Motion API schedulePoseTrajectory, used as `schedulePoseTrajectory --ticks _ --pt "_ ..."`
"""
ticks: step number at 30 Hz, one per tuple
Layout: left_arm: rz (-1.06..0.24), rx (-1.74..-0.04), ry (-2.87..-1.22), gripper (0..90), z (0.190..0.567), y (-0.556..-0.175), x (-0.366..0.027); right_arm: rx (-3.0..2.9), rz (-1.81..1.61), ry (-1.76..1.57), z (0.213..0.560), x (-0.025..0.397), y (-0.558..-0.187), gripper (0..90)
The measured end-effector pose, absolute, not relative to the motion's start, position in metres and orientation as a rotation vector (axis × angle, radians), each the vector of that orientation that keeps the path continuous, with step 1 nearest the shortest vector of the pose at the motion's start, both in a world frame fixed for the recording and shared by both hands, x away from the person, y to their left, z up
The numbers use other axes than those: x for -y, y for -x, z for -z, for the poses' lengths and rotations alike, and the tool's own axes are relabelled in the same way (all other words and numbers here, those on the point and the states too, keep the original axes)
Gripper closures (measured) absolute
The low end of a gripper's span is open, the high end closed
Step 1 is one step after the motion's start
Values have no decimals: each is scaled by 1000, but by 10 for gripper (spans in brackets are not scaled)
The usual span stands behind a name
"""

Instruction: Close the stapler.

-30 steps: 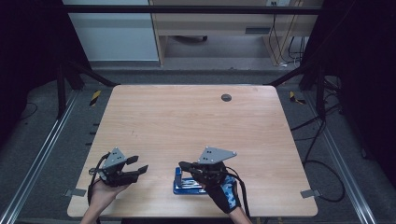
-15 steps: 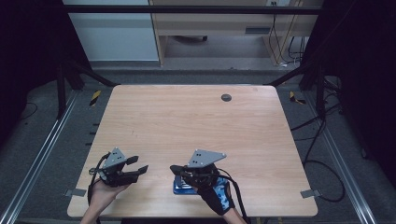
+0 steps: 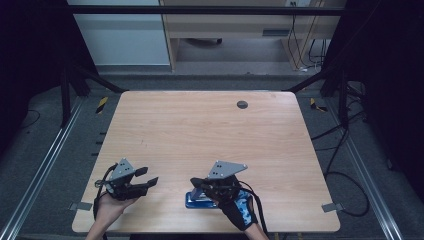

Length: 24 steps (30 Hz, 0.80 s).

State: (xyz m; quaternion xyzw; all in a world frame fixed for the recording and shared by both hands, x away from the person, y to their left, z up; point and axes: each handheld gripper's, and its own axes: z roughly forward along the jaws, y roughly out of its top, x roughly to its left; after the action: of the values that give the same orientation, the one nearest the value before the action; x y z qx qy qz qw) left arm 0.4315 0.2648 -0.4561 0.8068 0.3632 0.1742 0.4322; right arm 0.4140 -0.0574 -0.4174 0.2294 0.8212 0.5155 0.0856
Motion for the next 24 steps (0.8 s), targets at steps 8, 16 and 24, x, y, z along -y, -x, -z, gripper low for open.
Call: schedulePoseTrajectory --ticks 8,16,24 --pt "-434 -905 -2010 418 456 -431 -265 -2449 -1506 -712 423 69 -415 900" --pt "-433 -903 -2013 419 456 -431 -265 -2446 -1486 -747 427 84 -413 900" --pt "-429 -906 -2013 419 457 -431 -265 -2451 -1465 -782 433 99 -409 900"
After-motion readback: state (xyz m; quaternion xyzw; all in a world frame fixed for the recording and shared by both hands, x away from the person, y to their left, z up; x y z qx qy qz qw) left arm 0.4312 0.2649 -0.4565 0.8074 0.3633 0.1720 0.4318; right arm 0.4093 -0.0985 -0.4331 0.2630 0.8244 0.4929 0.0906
